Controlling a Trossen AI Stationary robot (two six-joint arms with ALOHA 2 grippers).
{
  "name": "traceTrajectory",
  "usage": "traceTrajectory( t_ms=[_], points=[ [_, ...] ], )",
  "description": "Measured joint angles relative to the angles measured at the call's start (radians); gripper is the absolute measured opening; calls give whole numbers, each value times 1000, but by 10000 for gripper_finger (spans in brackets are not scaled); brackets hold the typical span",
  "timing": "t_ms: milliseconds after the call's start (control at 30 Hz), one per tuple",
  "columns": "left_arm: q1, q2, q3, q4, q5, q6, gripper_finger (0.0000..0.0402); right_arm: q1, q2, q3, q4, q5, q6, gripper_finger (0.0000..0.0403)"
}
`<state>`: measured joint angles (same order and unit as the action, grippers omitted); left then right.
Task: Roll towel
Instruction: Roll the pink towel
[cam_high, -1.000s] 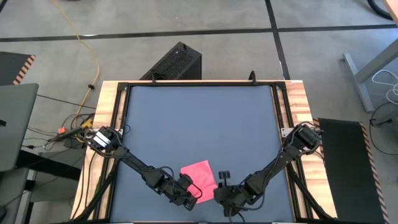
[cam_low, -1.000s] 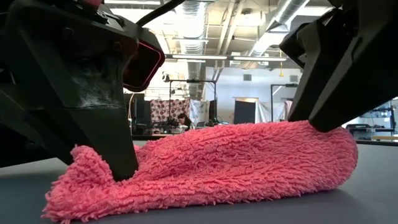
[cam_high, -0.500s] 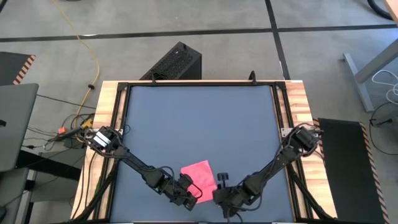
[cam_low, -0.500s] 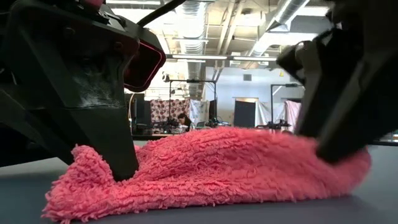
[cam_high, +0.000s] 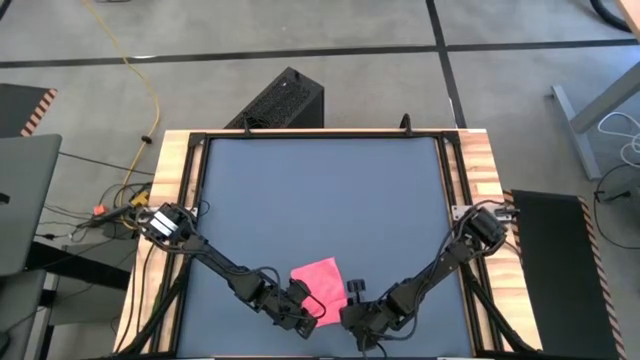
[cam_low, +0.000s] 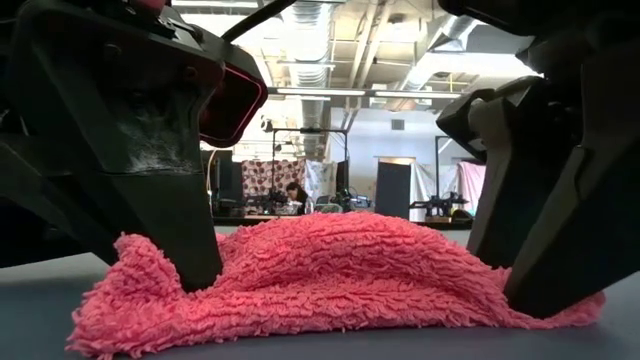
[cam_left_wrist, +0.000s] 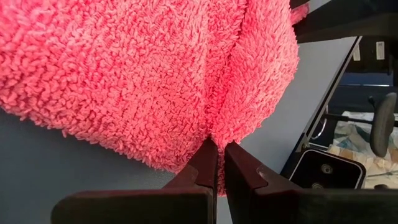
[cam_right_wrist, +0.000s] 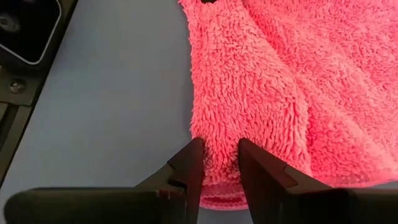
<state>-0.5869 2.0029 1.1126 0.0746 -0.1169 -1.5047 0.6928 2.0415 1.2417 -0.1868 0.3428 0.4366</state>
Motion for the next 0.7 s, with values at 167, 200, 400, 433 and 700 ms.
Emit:
traceTrajectory(
  t_ms=[167, 200, 400, 433, 700],
  points=[
    [0, 0, 0, 3, 0, 0, 0, -4, 13, 1, 0, 2, 8, 127],
    [0, 0, 0, 3, 0, 2, 0, -5, 15, 0, 0, 2, 12, 127],
    [0, 0, 0, 7, 1, 30, 0, -27, 16, 0, -20, -44, 112, 99],
    [0, 0, 0, 7, 0, 33, 0, -31, 16, 0, -27, -50, 121, 87],
    [0, 0, 0, 7, 1, 35, 0, -49, 17, -1, -64, -62, 143, 15]
  ],
)
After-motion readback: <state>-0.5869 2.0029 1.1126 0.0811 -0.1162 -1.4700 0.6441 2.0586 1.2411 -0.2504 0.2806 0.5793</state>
